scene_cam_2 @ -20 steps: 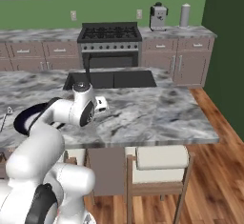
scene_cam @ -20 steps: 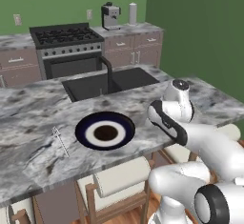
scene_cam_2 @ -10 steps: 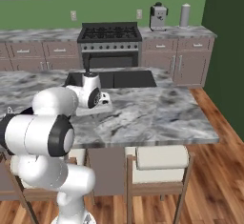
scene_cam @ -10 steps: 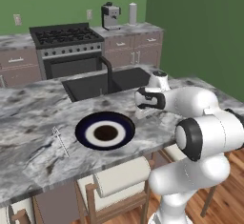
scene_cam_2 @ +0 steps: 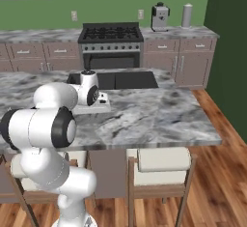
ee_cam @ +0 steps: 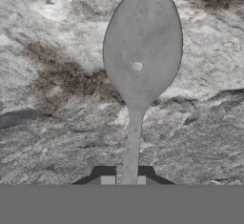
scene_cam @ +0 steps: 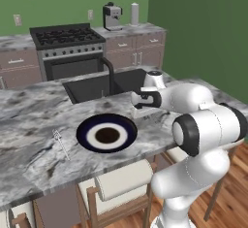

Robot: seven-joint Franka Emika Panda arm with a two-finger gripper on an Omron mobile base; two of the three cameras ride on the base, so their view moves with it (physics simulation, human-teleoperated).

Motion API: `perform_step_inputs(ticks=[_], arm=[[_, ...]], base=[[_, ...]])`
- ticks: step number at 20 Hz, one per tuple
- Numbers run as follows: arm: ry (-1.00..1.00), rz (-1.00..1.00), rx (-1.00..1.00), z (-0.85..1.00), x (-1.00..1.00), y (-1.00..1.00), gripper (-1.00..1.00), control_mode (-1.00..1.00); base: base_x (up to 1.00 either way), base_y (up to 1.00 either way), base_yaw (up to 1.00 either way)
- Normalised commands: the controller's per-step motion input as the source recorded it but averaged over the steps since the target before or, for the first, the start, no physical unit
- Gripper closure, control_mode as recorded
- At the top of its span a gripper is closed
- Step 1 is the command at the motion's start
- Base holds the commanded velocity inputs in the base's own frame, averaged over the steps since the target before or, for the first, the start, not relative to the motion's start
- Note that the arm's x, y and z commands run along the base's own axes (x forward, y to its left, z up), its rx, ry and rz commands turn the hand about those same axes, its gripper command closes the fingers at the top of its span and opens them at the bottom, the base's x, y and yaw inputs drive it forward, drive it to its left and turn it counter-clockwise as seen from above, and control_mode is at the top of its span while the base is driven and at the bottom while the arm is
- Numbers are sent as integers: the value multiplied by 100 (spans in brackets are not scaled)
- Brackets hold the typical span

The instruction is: Take the fork and place it on the left side of the plate. Then take the spoon and place it on the right side of the plate. Make sure they're directly next to the plate.

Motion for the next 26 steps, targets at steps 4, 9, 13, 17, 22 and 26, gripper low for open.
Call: perform_step_inputs(ticks=[4,9,13,17,22,26], arm=[[0,-8,0,-48,11,8,100,-100],[-2,-4,0,-57,1,2,100,-100],[-3,0,0,-61,-4,13,100,-100],[-7,0,0,-57,-25,16,100,-100],[-10,0,0,-49,-40,17,100,-100],[-9,0,0,-41,-43,7,100,-100]], base=[[0,0,0],[0,0,0],[0,0,0],[0,0,0],[0,0,0],[0,0,0]])
